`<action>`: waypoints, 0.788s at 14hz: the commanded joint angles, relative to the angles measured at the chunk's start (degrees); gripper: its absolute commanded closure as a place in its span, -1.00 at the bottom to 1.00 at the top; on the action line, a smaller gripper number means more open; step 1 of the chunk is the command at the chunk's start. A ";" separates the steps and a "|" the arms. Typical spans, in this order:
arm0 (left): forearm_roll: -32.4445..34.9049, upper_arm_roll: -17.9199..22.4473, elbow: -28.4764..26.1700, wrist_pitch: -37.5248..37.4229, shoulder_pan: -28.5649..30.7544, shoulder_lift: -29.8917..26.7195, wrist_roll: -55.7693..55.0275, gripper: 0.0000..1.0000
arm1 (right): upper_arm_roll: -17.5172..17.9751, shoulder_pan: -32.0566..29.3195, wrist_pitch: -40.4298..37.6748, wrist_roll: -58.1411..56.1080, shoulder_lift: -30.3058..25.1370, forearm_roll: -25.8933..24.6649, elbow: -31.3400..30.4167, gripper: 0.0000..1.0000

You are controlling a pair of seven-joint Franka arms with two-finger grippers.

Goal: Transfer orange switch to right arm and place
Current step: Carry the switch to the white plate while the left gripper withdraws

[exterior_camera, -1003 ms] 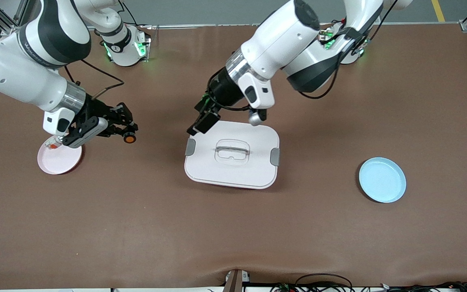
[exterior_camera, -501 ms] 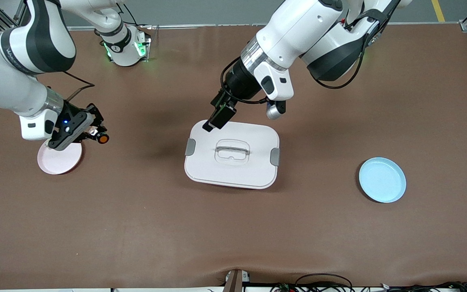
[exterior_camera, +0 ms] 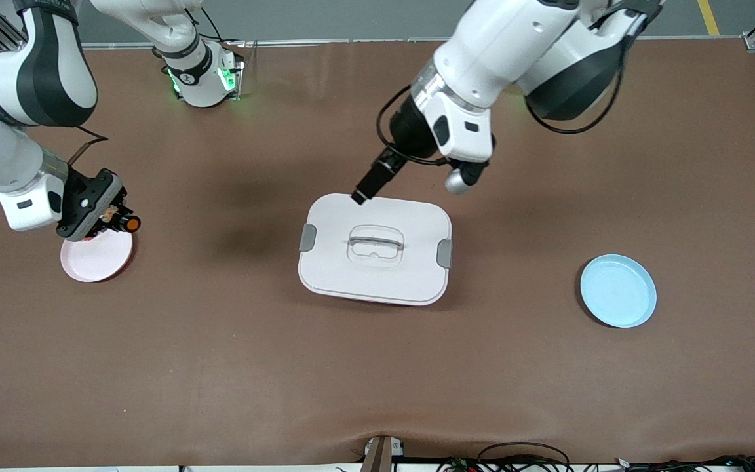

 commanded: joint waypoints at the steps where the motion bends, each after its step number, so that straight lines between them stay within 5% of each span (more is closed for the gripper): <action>1: -0.15 -0.64 -0.46 -7.85 4.04 -3.43 9.30 -1.00 | 0.80 -1.82 2.06 -5.47 -0.27 -3.21 -1.51 1.00; 11: 0.72 -0.02 -0.46 -28.17 18.54 -8.89 53.60 -1.00 | 0.80 -8.40 11.90 -24.63 -0.63 -7.88 -9.49 1.00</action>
